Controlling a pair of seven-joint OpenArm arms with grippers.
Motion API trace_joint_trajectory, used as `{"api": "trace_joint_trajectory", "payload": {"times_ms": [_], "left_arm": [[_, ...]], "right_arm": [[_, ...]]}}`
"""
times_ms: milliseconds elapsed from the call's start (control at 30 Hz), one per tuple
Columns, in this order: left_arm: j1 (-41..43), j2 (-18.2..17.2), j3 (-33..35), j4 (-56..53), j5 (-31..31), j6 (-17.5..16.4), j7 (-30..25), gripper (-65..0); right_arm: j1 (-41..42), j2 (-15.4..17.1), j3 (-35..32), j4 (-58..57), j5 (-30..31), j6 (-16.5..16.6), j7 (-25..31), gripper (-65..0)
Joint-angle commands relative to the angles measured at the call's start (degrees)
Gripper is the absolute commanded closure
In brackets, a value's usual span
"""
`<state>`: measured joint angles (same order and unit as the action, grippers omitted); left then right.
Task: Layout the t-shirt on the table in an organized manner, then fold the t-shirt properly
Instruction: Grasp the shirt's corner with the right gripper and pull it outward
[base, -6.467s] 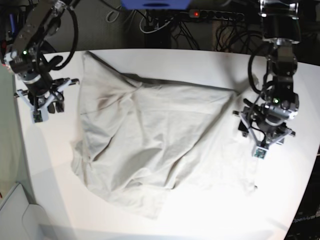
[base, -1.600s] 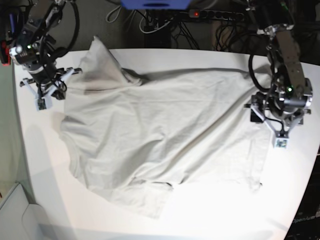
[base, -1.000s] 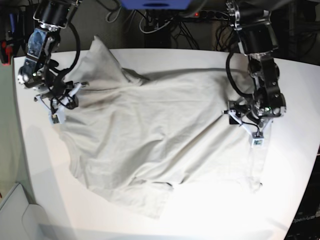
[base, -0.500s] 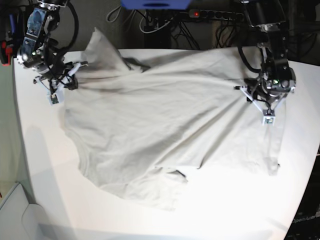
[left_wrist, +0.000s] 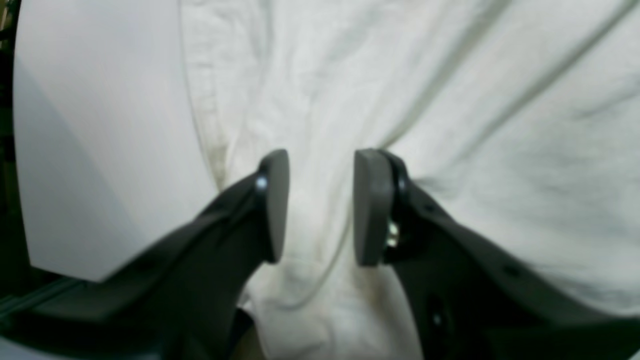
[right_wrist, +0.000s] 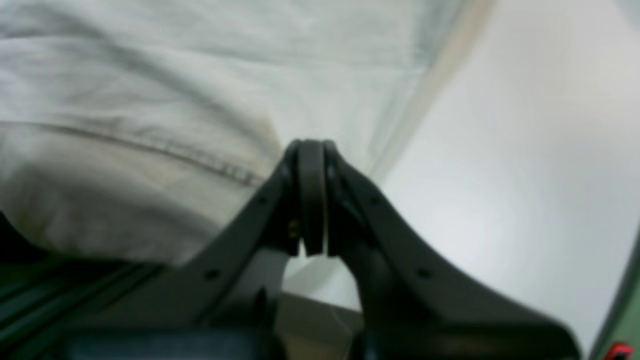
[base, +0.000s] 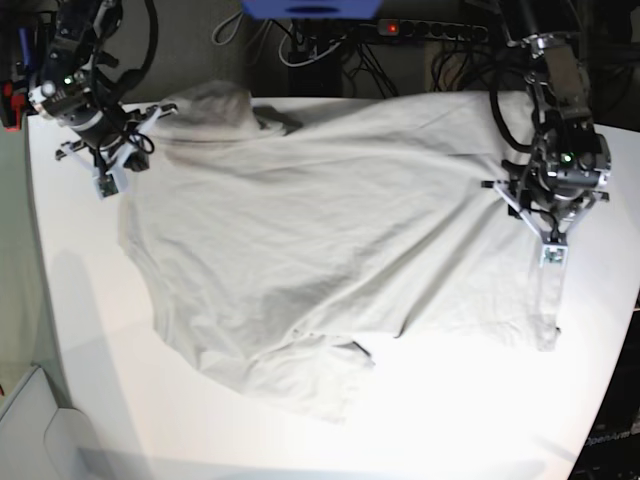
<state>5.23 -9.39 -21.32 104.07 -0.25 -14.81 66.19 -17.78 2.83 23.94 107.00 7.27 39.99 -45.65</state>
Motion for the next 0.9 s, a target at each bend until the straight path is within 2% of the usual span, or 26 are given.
{"api": "trace_joint_trajectory", "payload": {"times_ms": [0,133,267,467,667,867], "left_arm": [[-0.8,-0.59,-0.26,1.11,0.21,0.26,-0.83,-21.1],[-4.22,-0.41,-0.26,-3.19,0.21,0.26,-1.27,-21.2],[-6.86,-0.24,-0.26,-8.12,0.21,0.26,-1.27,-21.2],[-7.39,-0.59,-0.26,-13.48,0.21,0.26,-1.36,-21.3],[-5.72,-0.77,-0.26,-15.24,0.21,0.26,-3.12,-21.3],[-3.7,-0.77,-0.26,-15.06,0.21,0.26,-3.12,-21.3]], "right_arm": [[0.86,0.47,0.1,1.7,0.95,0.01,1.82,0.0],[5.78,0.47,-0.25,0.74,0.86,0.01,1.38,0.0],[10.79,0.73,-3.68,-2.08,0.78,0.01,1.38,0.0],[17.74,1.87,-5.53,-15.0,0.69,0.01,1.47,0.0],[19.23,2.84,-5.61,-24.85,0.69,0.01,1.82,0.0],[15.45,2.58,-5.61,-23.44,0.78,0.01,1.82,0.0]]}}
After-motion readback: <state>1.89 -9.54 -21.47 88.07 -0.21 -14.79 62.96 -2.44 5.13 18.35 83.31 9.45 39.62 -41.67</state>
